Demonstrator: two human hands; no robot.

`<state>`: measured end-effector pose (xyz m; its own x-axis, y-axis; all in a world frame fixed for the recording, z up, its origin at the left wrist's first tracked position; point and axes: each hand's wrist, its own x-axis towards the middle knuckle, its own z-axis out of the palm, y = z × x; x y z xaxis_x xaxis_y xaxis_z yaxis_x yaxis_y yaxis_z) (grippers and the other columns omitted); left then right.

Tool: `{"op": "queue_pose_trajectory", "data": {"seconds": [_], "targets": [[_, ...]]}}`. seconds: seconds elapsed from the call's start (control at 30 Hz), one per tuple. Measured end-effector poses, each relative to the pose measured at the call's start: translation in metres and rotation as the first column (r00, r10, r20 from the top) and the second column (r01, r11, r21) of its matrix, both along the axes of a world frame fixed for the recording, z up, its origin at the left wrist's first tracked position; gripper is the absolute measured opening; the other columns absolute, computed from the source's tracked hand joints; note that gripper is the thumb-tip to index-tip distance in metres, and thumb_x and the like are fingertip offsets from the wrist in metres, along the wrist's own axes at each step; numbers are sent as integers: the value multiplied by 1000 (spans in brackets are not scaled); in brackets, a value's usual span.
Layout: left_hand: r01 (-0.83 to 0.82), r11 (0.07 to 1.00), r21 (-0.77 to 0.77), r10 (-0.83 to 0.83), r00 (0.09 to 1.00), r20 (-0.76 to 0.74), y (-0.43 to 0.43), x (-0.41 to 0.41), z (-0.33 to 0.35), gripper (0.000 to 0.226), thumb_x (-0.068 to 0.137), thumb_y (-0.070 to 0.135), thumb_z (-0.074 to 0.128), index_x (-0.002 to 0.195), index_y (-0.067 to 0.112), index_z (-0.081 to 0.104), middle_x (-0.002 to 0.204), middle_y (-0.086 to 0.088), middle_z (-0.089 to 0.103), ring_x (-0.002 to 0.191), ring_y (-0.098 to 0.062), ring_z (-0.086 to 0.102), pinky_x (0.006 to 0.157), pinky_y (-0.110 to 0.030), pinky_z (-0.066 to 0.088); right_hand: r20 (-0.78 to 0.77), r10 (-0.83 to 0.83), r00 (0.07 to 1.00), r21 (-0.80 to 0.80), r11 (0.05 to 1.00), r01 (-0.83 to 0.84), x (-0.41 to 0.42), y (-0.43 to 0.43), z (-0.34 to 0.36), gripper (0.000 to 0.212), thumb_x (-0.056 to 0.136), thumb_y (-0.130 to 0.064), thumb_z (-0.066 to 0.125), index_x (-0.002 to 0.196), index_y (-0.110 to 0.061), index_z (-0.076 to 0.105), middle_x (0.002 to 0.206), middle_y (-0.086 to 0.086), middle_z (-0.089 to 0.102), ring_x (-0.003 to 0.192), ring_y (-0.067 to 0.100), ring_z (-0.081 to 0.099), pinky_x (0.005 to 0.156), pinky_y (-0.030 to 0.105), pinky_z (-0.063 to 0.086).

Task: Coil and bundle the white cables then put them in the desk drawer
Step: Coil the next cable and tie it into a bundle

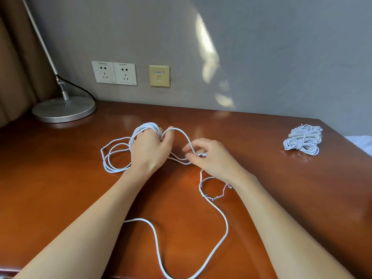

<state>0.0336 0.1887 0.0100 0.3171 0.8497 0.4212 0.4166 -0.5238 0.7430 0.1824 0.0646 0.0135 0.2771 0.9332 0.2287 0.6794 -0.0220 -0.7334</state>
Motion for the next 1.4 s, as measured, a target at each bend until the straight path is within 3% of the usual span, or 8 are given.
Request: {"op": "queue_pose_trajectory", "data": {"seconds": [0.13, 0.27, 0.43, 0.6, 0.93, 1.03, 1.13, 1.4], "targets": [[-17, 1000, -24, 16, 1000, -7, 0, 0, 0, 58, 98, 50, 51, 58, 9, 48, 50, -7, 46, 47, -25, 44, 52, -40, 43, 7, 7, 1000, 29, 1000, -7, 0, -1, 2, 16, 104, -25, 59, 109, -33, 71, 107, -16, 71, 99, 2, 68, 84, 19, 54], [-57, 998, -36, 57, 998, 7, 1, 1, 1, 59, 100, 49, 50, 56, 14, 37, 48, -2, 36, 46, -20, 35, 52, -36, 34, -31, -48, 998, 126, 991, 52, -3, 1, 1, 26, 108, -27, 50, 123, -34, 69, 97, -10, 71, 81, 8, 72, 68, 24, 62], [-77, 996, -50, 78, 997, 27, 0, -1, 3, 59, 103, 44, 50, 53, 14, 37, 48, -1, 37, 45, -17, 35, 50, -32, 32, 68, -46, 997, 98, 994, 39, -1, 3, -3, 29, 104, -20, 59, 126, -37, 68, 118, -14, 62, 108, 5, 62, 81, 11, 49], [-61, 997, -44, 60, 998, -33, 1, -1, 1, 59, 102, 45, 50, 54, 14, 37, 48, -1, 38, 46, -18, 36, 50, -33, 32, 89, -64, 994, 110, 992, 54, 1, 4, -5, 24, 106, -25, 56, 124, -35, 68, 121, -17, 61, 106, -1, 63, 79, 7, 49], [91, 988, -126, -106, 987, -123, -6, -3, -1, 46, 98, 39, 50, 61, 14, 38, 58, -1, 36, 55, -19, 37, 58, -41, 36, 174, -139, 975, 237, 967, 96, 1, 5, -4, 20, 109, -33, 49, 112, -29, 68, 101, -18, 68, 102, 7, 62, 88, 33, 54], [322, 904, -280, -326, 945, 33, -8, -3, 1, 45, 100, 36, 49, 61, 14, 43, 57, 0, 38, 52, -15, 35, 57, -40, 33, 224, -182, 957, 330, 938, 102, 0, 7, -3, 23, 110, -18, 45, 114, -22, 67, 109, -14, 69, 105, -11, 54, 99, 25, 43], [539, 742, -398, -511, 840, 185, -14, -3, 8, 48, 106, 28, 40, 61, 11, 37, 55, -3, 30, 48, -14, 25, 50, -27, 25, 260, -199, 945, 382, 920, 88, -1, 6, 0, 32, 109, -8, 42, 126, -21, 66, 112, -11, 69, 107, -1, 55, 98, 21, 41], [716, 465, -521, -627, 682, 377, -18, -5, 12, 80, 96, 77, 1, 58, 12, 27, 54, -3, 18, 54, -24, 9, 54, -38, 10, 104, -77, 992, 301, 953, 42, -11, 1, 8, 40, 108, -8, 37, 129, -26, 66, 99, -11, 60, 96, 10, 60, 83, 17, 51]]}}
